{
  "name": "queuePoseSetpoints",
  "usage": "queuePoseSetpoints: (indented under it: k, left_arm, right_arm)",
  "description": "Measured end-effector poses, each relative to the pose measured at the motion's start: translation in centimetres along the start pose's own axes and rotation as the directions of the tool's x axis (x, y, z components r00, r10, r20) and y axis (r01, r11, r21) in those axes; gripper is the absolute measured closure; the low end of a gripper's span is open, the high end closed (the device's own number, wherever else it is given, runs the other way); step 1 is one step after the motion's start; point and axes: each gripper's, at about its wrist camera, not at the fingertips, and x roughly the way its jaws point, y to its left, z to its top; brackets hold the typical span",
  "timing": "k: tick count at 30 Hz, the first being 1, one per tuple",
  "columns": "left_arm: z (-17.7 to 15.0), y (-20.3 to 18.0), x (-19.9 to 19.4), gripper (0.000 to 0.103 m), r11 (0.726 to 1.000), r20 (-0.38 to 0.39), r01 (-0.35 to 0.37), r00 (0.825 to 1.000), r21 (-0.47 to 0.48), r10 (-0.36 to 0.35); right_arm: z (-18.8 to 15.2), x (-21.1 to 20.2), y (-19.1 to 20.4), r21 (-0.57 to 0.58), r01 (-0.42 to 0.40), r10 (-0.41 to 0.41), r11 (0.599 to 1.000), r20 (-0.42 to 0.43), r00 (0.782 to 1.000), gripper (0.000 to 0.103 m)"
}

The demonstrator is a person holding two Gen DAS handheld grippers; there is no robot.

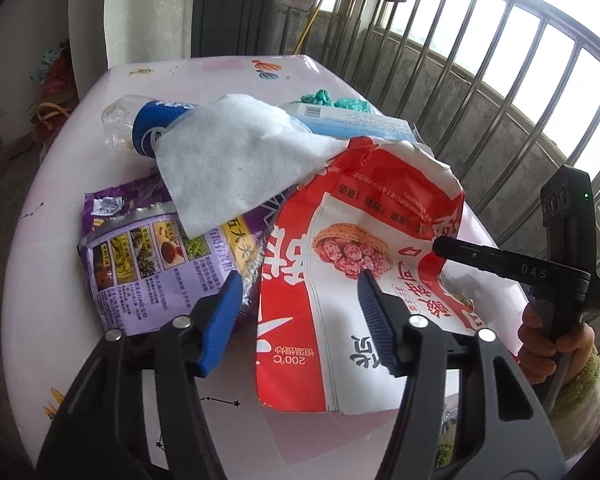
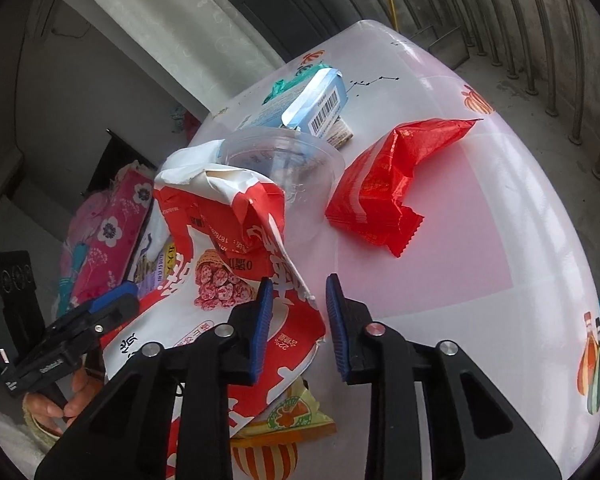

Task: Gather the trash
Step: 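Move the right tool to the red-and-white snack bag while the left tool approaches the white tissue, then close the right tool on the snack bag while the left tool grasps the white tissue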

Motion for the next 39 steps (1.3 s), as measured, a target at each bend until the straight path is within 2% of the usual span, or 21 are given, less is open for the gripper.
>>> queuePoseSetpoints:
  k: [4,8,12,19,22,25,31,35,38,39]
  left_arm:
    - [-0.4,-0.1,0.6,0.058,1.000,-0.018,-0.009,1.000,-0.002,0.009]
    - [-0.8,0.2,1.0,0.062,1.000,-0.031,-0.017,0.999,-0.005,0.016]
    - [-1.3,0.6,1.9,0.069,1.000,-0.055,-0.026,0.998,-0.011,0.026]
    - [-1.8,0.8,2.2,0.070,1.000,-0.044,-0.026,0.999,0.001,0.026]
    - [-1.9,1.0,2.1,0.070,1.000,-0.034,-0.027,0.999,-0.001,0.027]
    - [-2.4,1.0,2.1,0.072,1.000,-0.031,-0.027,0.999,-0.001,0.027]
    - [-3.0,0.9,2.5,0.074,1.000,-0.030,-0.027,0.999,-0.003,0.026]
    - [-3.1,0.7,2.5,0.074,1.000,-0.024,-0.027,0.999,0.002,0.027]
    - [-3.0,0.7,2.3,0.075,1.000,-0.024,-0.022,0.999,-0.003,0.022]
    - [-3.0,0.8,2.1,0.075,1.000,-0.022,-0.018,1.000,-0.007,0.018]
  right_arm:
    - [-0.4,-1.1,0.1,-0.003,-0.047,0.047,0.999,0.028,0.999,0.087]
    - [-0.9,-2.2,0.1,0.002,-0.149,0.149,0.989,0.055,0.987,0.088]
    - [-1.2,-1.9,0.5,0.004,-0.107,0.107,0.994,0.050,0.993,0.086]
    - [-1.3,-1.5,1.6,-0.002,-0.064,0.064,0.998,0.056,0.996,0.085]
    - [-1.4,-2.1,2.8,-0.033,-0.067,0.069,0.997,0.060,0.996,0.085]
    - [-1.5,-3.2,3.9,-0.074,-0.081,0.088,0.994,0.098,0.991,0.083]
    - [-2.0,-2.3,5.5,-0.134,0.025,-0.012,0.991,0.092,0.996,0.082]
    - [-2.1,-1.4,6.5,-0.177,0.103,-0.084,0.979,0.115,0.990,0.082]
    - [-1.9,-1.9,6.4,-0.165,0.099,-0.076,0.981,0.137,0.988,0.086]
    - [-1.8,-2.1,6.3,-0.162,0.087,-0.064,0.983,0.141,0.988,0.090]
